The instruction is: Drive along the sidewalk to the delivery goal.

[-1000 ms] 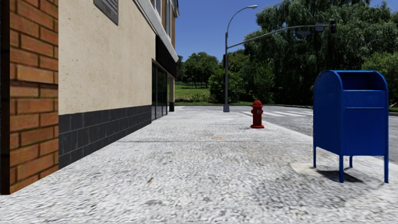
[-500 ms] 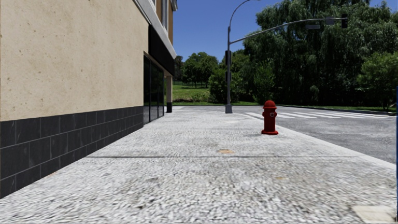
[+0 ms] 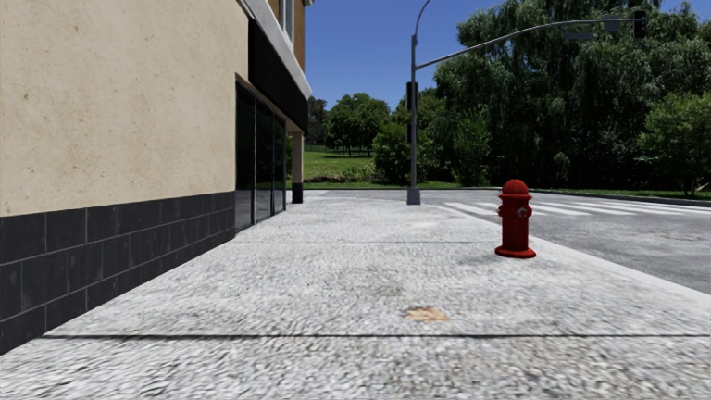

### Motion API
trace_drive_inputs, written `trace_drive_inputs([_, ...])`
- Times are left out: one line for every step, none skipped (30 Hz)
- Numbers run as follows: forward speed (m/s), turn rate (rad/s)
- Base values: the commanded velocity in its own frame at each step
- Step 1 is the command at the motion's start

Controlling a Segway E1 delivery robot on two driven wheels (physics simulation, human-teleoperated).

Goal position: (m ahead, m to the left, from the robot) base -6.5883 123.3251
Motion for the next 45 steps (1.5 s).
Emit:
trace_drive_inputs([1.97,0.00])
trace_drive_inputs([1.97,0.00])
trace_drive_inputs([1.97,0.00])
trace_drive_inputs([1.98,0.00])
trace_drive_inputs([1.98,0.00])
trace_drive_inputs([1.98,0.00])
trace_drive_inputs([1.98,0.00])
trace_drive_inputs([1.98,0.00])
trace_drive_inputs([1.98,0.00])
trace_drive_inputs([1.98,0.00])
trace_drive_inputs([1.98,0.00])
trace_drive_inputs([1.98,0.00])
trace_drive_inputs([1.98,0.00])
trace_drive_inputs([1.98,0.00])
trace_drive_inputs([1.98,0.00])
trace_drive_inputs([1.98,0.00])
trace_drive_inputs([1.98,0.00])
trace_drive_inputs([1.98,0.00])
trace_drive_inputs([1.98,0.00])
trace_drive_inputs([1.98,0.00])
trace_drive_inputs([1.98,0.00])
trace_drive_inputs([1.98,0.00])
trace_drive_inputs([1.98,0.00])
trace_drive_inputs([1.98,0.00])
trace_drive_inputs([1.98,0.00])
trace_drive_inputs([1.98,0.00])
trace_drive_inputs([1.98,0.00])
trace_drive_inputs([1.98,0.00])
trace_drive_inputs([1.98,0.00])
trace_drive_inputs([1.98,0.00])
trace_drive_inputs([1.98,0.00])
trace_drive_inputs([1.98,0.00])
trace_drive_inputs([1.98,0.00])
trace_drive_inputs([1.98,0.00])
trace_drive_inputs([1.98,0.00])
trace_drive_inputs([1.98,0.00])
trace_drive_inputs([2.00,0.00])
trace_drive_inputs([1.99,0.00])
trace_drive_inputs([1.99,0.00])
trace_drive_inputs([1.99,0.00])
trace_drive_inputs([2.00,0.00])
trace_drive_inputs([1.99,0.00])
trace_drive_inputs([1.99,0.00])
trace_drive_inputs([1.99,0.00])
trace_drive_inputs([1.99,0.00])
